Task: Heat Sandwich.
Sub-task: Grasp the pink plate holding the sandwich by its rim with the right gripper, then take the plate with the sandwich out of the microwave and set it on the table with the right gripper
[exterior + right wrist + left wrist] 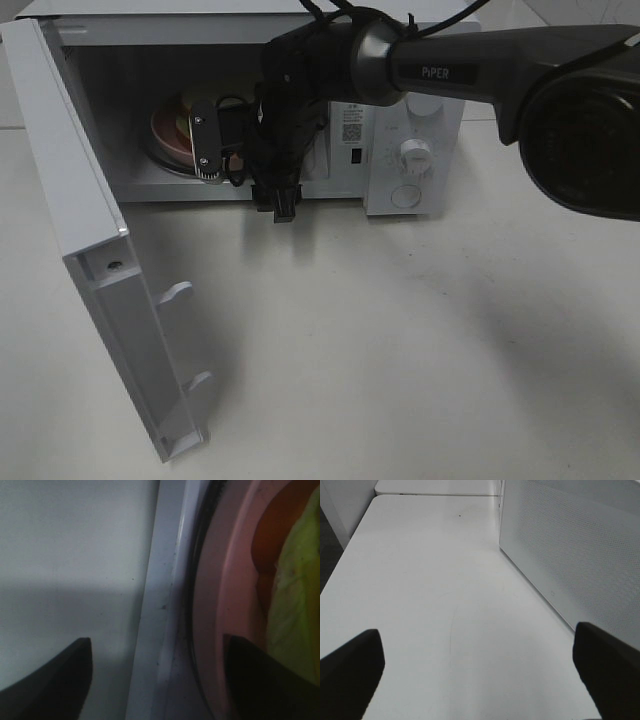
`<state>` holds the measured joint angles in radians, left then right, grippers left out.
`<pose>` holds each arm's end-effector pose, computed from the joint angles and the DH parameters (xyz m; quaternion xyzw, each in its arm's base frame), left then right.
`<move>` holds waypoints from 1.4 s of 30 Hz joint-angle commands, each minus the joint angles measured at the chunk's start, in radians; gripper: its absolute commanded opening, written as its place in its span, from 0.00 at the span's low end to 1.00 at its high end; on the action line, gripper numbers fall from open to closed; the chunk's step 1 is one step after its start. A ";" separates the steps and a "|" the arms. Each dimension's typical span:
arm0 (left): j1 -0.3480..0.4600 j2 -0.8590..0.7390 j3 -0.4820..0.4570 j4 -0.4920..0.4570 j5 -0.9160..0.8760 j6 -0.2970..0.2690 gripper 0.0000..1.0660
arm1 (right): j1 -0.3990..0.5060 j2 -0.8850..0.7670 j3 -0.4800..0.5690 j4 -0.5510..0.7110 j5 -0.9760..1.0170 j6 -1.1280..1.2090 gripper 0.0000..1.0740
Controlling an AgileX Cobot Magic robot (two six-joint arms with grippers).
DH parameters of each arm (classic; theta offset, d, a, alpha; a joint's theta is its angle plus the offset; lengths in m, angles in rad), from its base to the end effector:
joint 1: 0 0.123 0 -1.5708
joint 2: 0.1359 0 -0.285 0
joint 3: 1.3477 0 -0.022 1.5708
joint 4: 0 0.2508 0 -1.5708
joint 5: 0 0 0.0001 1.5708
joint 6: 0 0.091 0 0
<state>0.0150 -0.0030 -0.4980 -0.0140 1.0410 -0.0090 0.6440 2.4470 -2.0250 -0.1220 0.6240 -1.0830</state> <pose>-0.0042 -0.0012 0.2783 -0.0100 0.8477 -0.0054 0.5303 0.4342 0.3179 0.1383 -0.7471 0.5907 -0.1132 0.2828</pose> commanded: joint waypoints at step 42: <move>-0.003 -0.022 0.003 0.000 -0.005 -0.003 0.91 | -0.004 -0.180 0.285 0.086 -0.098 -0.269 0.00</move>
<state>0.0150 -0.0030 -0.4980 -0.0140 1.0410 -0.0090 0.6400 2.2800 -1.7530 -0.0450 0.5180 -1.3450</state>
